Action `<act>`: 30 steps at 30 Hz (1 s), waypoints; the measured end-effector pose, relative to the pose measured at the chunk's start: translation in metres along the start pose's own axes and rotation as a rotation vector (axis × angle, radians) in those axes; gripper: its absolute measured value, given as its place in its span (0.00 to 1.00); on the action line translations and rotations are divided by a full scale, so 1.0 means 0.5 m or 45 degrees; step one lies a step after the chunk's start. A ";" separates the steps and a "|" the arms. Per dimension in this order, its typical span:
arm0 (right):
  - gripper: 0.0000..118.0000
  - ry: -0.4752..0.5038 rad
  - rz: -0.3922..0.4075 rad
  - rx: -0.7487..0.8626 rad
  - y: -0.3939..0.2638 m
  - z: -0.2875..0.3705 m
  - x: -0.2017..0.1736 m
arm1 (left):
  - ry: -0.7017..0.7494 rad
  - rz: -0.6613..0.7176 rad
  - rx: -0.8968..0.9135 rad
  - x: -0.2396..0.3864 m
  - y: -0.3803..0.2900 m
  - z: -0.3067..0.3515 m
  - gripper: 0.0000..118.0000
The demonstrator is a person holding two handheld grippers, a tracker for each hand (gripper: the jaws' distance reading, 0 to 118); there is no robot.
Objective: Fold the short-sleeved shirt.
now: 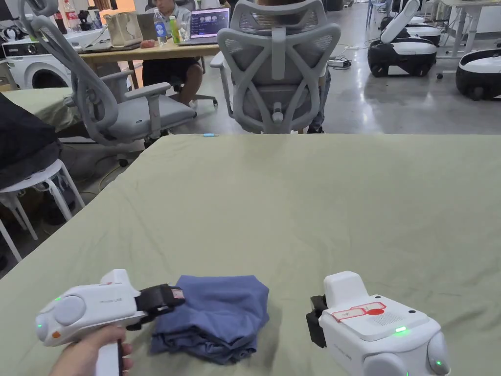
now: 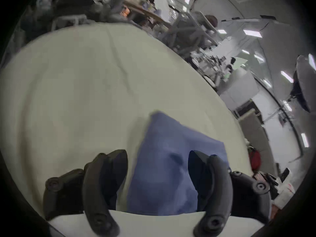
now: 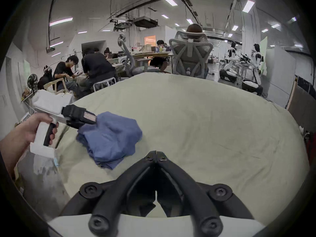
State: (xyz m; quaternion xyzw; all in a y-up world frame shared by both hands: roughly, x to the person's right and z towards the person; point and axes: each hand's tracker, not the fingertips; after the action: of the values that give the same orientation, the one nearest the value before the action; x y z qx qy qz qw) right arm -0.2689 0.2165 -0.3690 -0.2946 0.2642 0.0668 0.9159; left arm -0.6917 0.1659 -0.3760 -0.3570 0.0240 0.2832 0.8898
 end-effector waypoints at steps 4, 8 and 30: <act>0.00 -0.010 -0.015 0.026 0.006 0.017 0.016 | 0.251 -0.031 0.194 0.012 0.018 0.100 0.24; 0.00 -0.044 -0.052 0.071 0.004 0.058 0.051 | 0.361 -0.268 0.300 0.126 -0.030 0.145 0.00; 0.00 -0.599 -0.081 0.483 -0.027 0.579 0.523 | -0.087 -0.737 0.825 0.876 -0.344 0.246 0.00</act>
State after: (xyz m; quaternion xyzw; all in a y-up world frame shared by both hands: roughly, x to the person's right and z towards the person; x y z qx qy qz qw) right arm 0.0861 0.3635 -0.3000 -0.1028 0.0433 0.0537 0.9923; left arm -0.2547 0.3584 -0.2850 -0.0417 -0.0189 0.0116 0.9989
